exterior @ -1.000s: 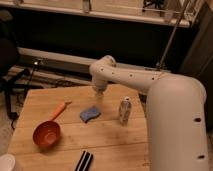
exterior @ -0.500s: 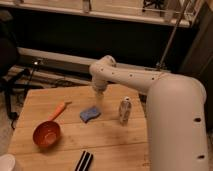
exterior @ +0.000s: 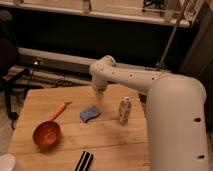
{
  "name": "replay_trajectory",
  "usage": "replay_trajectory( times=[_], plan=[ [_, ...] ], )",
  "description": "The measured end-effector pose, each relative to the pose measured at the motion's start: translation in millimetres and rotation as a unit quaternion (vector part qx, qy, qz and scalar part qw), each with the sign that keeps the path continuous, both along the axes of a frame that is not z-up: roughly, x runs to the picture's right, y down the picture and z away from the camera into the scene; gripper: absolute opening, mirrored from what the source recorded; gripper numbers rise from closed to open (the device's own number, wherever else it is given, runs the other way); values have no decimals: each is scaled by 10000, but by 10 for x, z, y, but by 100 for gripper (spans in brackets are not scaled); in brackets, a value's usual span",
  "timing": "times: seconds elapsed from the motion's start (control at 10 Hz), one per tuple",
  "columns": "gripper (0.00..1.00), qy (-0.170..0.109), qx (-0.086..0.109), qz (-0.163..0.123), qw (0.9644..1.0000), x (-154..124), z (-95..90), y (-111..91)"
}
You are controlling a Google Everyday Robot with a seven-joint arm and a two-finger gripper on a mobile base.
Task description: Knock the bottle over
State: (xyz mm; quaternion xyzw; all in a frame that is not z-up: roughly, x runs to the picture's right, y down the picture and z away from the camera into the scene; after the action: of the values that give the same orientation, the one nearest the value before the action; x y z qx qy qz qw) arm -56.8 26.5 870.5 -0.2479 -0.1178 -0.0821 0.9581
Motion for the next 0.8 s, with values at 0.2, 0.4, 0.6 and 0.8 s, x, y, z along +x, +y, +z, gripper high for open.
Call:
replay_trajectory(
  times=[0.2, 0.4, 0.6, 0.8],
  plan=[
    [80, 2, -8, -15, 10000, -1, -1, 5],
    [80, 225, 106, -94, 9996, 148, 43, -74],
    [80, 743, 437, 8, 9963, 632, 75, -332],
    [79, 1250, 860, 248, 9881, 1179, 13, -563]
  ],
)
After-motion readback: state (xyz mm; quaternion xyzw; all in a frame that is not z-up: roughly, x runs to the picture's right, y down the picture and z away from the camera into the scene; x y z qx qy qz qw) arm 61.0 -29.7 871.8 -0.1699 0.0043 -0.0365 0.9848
